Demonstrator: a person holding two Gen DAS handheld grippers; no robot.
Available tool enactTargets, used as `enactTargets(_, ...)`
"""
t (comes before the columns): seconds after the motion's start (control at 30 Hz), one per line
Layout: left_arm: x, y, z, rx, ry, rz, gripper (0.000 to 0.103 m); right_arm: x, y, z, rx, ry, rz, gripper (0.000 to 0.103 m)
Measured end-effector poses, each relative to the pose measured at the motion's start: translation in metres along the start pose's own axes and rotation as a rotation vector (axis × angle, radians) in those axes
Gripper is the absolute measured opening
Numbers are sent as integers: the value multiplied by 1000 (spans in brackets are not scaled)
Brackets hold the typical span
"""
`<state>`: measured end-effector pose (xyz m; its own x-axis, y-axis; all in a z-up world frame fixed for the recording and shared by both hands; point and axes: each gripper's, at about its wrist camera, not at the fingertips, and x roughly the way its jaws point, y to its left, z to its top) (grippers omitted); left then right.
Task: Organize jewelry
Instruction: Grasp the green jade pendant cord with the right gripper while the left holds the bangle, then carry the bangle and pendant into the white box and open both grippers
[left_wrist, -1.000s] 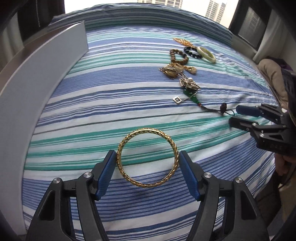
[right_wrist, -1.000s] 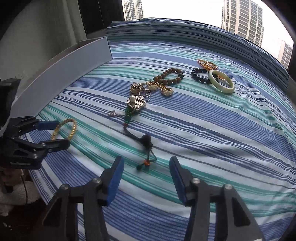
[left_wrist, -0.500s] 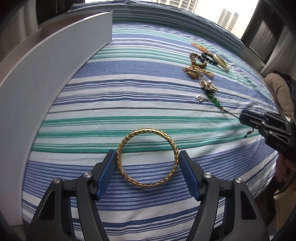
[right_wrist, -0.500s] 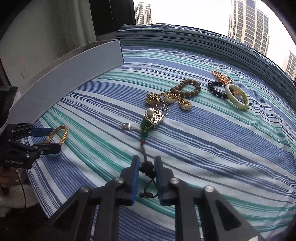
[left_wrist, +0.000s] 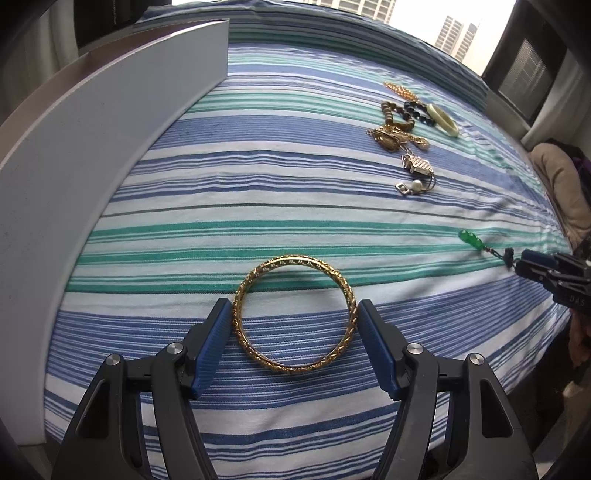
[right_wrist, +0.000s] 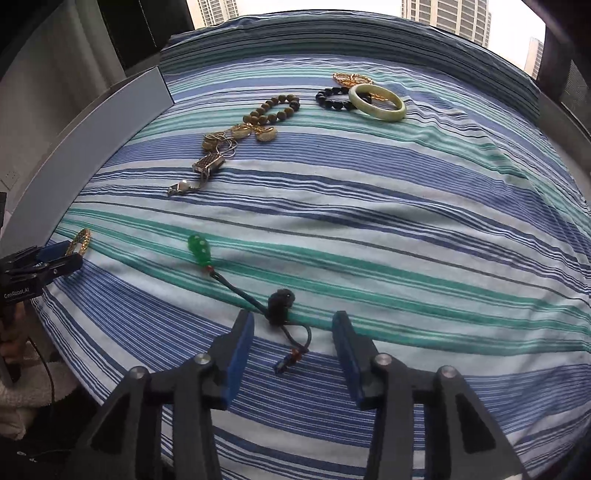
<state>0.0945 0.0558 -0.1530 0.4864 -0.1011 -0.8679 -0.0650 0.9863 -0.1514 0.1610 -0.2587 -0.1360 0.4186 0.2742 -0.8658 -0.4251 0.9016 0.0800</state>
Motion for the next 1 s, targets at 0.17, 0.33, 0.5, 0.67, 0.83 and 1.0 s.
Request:
enactTargets(0.17,2,-1,2,4,0,9,70,-13,13,-2,-138,-13,19,45)
enactTargets(0.33,3,-4,0,26,-6,24,70,-1,25,2,-237,11,-30,45)
enactTargets(0.5,4,-5,1,34,-6,36,70,6,60,21,-358,-12,88,45)
enactTargets(0.67,4,-3,1,29,-1,24,70,30,70,32,-368,62,117,32)
enactTargets(0.83,-2,0,1,13,-6,-3,70,10,61,31,-279,58,108,5)
enactTargets(1.0,-36,-4,3,27,-67,-32,70,-42,56,41,-165,-73,209,5)
